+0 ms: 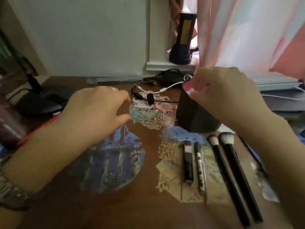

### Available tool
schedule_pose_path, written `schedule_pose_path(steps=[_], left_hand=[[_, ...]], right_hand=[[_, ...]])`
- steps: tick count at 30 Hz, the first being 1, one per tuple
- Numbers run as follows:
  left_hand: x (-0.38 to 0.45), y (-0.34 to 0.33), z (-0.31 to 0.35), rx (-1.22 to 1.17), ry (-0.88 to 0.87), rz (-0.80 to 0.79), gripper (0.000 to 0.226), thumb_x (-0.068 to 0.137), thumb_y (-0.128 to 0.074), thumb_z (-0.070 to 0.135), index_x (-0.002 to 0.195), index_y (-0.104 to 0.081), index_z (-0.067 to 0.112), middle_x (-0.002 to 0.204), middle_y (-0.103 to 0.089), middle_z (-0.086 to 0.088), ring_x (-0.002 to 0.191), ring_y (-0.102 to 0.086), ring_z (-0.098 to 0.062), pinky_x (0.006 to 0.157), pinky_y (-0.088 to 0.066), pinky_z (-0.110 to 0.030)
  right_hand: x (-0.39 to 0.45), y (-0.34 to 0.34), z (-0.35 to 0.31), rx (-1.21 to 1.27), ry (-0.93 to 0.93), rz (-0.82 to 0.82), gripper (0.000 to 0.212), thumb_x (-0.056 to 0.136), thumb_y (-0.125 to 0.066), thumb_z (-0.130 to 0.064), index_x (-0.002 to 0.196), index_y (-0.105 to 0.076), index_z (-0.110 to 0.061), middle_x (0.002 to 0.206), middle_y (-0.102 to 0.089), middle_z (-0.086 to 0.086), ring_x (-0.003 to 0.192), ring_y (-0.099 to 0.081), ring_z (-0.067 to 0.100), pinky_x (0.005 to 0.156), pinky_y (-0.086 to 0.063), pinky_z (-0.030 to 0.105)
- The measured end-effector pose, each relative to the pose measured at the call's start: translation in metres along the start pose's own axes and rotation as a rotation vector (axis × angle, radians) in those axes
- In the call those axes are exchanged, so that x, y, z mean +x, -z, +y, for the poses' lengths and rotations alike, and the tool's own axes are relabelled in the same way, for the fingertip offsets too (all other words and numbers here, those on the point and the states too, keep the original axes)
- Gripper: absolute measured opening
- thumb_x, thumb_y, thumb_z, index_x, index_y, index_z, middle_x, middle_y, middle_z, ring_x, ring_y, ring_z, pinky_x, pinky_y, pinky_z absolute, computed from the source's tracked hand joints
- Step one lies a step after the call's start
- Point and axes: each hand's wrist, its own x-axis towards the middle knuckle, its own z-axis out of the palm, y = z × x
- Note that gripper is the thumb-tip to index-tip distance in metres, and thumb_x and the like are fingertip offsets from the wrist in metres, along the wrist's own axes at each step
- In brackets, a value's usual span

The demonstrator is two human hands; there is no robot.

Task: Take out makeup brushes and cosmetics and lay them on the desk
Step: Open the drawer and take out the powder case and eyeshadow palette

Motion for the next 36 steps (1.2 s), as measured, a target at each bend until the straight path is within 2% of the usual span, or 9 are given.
schedule_pose_path(steps=[3,7,11,15,20,23,25,31,36], left_hand=[[-0.053,0.011,0.007,-0.019,0.0,0.049,0.04,0.083,-0.057,0.052,0.119,-0.052,0.035,0.117,-0.062,0.004,0.105,-0.056,-0.023,0.072,-0.041,-0.033],[-0.126,0.034,0.004,-0.022,0.033,0.032,0.035,0.083,-0.058,0.046,0.115,-0.056,0.033,0.113,-0.064,0.002,0.103,-0.058,-0.023,0.066,-0.034,-0.03],[-0.203,0.053,-0.017,-0.017,0.096,0.095,0.034,0.081,-0.063,0.043,0.112,-0.061,0.029,0.105,-0.067,0.001,0.096,-0.061,-0.026,0.068,-0.047,-0.034],[-0.272,0.061,-0.05,-0.049,0.22,0.095,0.036,0.074,-0.059,0.051,0.102,-0.064,0.029,0.098,-0.069,-0.001,0.09,-0.064,-0.029,0.072,-0.053,-0.043],[-0.35,0.058,-0.085,-0.019,0.381,0.062,0.029,0.08,-0.064,0.042,0.106,-0.064,0.03,0.107,-0.068,0.004,0.098,-0.061,-0.02,0.072,-0.05,-0.034],[-0.383,0.041,-0.105,-0.065,0.465,0.028,0.03,0.082,-0.063,0.04,0.109,-0.063,0.029,0.11,-0.066,0.006,0.099,-0.061,-0.017,0.076,-0.05,-0.034],[-0.398,0.022,-0.121,-0.094,0.522,0.024,0.03,0.081,-0.065,0.037,0.109,-0.065,0.026,0.108,-0.068,0.004,0.096,-0.063,-0.02,0.076,-0.05,-0.033],[-0.415,-0.053,-0.153,-0.155,0.582,0.014,0.025,0.08,-0.067,0.031,0.103,-0.068,0.02,0.101,-0.07,0.0,0.089,-0.064,-0.021,0.072,-0.046,-0.03],[-0.405,-0.112,-0.176,-0.184,0.576,0.042,0.031,0.068,-0.08,0.023,0.097,-0.071,0.015,0.095,-0.072,-0.004,0.082,-0.068,-0.022,0.068,-0.053,-0.032]], right_hand=[[-0.051,0.014,-0.02,-0.002,0.013,0.014,0.023,0.082,-0.068,-0.018,0.104,-0.066,-0.015,0.102,-0.069,0.01,0.091,-0.062,0.034,0.076,-0.053,0.041],[-0.101,0.038,-0.049,-0.07,-0.023,-0.051,0.021,0.081,-0.064,-0.016,0.102,-0.062,-0.016,0.098,-0.066,0.01,0.088,-0.06,0.036,0.071,-0.051,0.042],[-0.139,0.05,-0.097,-0.116,0.058,-0.085,0.023,0.085,-0.062,-0.017,0.107,-0.06,-0.021,0.104,-0.064,0.004,0.089,-0.06,0.03,0.062,-0.039,0.032],[-0.161,0.048,-0.161,-0.035,0.155,-0.099,0.021,0.086,-0.06,-0.02,0.106,-0.059,-0.021,0.105,-0.064,0.002,0.088,-0.061,0.028,0.061,-0.042,0.032],[-0.18,0.029,-0.238,0.115,0.302,-0.148,0.025,0.087,-0.058,-0.029,0.11,-0.058,-0.02,0.106,-0.062,0.003,0.089,-0.062,0.024,0.067,-0.053,0.036],[-0.185,0.006,-0.274,0.152,0.363,-0.175,0.025,0.087,-0.058,-0.033,0.109,-0.058,-0.022,0.106,-0.063,0.001,0.091,-0.062,0.023,0.07,-0.056,0.04],[-0.185,-0.009,-0.294,0.164,0.401,-0.22,0.025,0.088,-0.057,-0.035,0.11,-0.056,-0.024,0.105,-0.06,-0.001,0.091,-0.06,0.02,0.072,-0.056,0.036],[-0.174,-0.055,-0.335,0.226,0.489,-0.326,0.026,0.089,-0.055,-0.033,0.114,-0.053,-0.028,0.109,-0.057,-0.004,0.096,-0.056,0.015,0.077,-0.047,0.026],[-0.154,-0.093,-0.347,0.269,0.524,-0.353,0.033,0.088,-0.057,-0.036,0.12,-0.054,-0.028,0.114,-0.058,-0.004,0.1,-0.054,0.015,0.082,-0.049,0.029]])
